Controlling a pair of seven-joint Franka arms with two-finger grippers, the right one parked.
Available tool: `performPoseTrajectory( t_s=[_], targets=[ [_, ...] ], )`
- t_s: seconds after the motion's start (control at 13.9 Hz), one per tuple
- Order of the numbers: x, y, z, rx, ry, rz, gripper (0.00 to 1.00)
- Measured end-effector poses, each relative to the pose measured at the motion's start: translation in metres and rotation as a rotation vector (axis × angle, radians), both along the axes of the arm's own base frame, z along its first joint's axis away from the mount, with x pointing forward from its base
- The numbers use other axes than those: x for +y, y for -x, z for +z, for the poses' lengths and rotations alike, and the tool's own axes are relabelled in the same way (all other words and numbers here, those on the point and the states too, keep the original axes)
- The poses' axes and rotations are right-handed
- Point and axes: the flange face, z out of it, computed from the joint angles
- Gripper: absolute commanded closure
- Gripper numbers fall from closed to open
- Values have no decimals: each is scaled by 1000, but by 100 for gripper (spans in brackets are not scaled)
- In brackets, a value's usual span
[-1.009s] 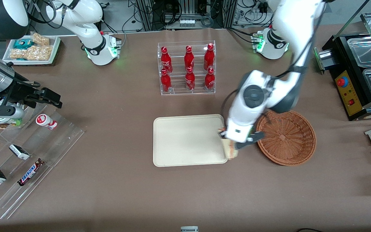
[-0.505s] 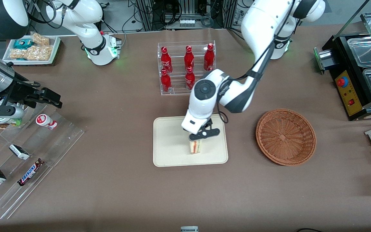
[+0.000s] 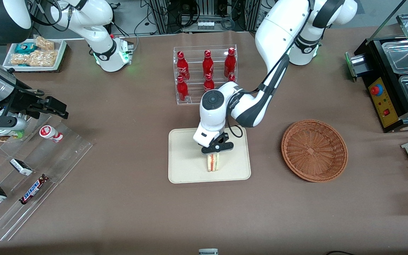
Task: Place sandwich from basket to tray
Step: 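Lower the sandwich onto the tray and open the left gripper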
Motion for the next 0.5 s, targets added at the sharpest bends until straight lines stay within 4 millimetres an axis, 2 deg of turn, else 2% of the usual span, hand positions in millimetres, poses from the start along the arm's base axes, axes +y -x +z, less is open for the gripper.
performPoseTrajectory(
  t_s=[0.29,0.43,0.5],
  targets=[
    [-2,-1,3,-8,3,-3,0],
    [-4,-8,29,-34,22,1,0],
    [-2,-11,52,-43,23,9,0]
  ],
)
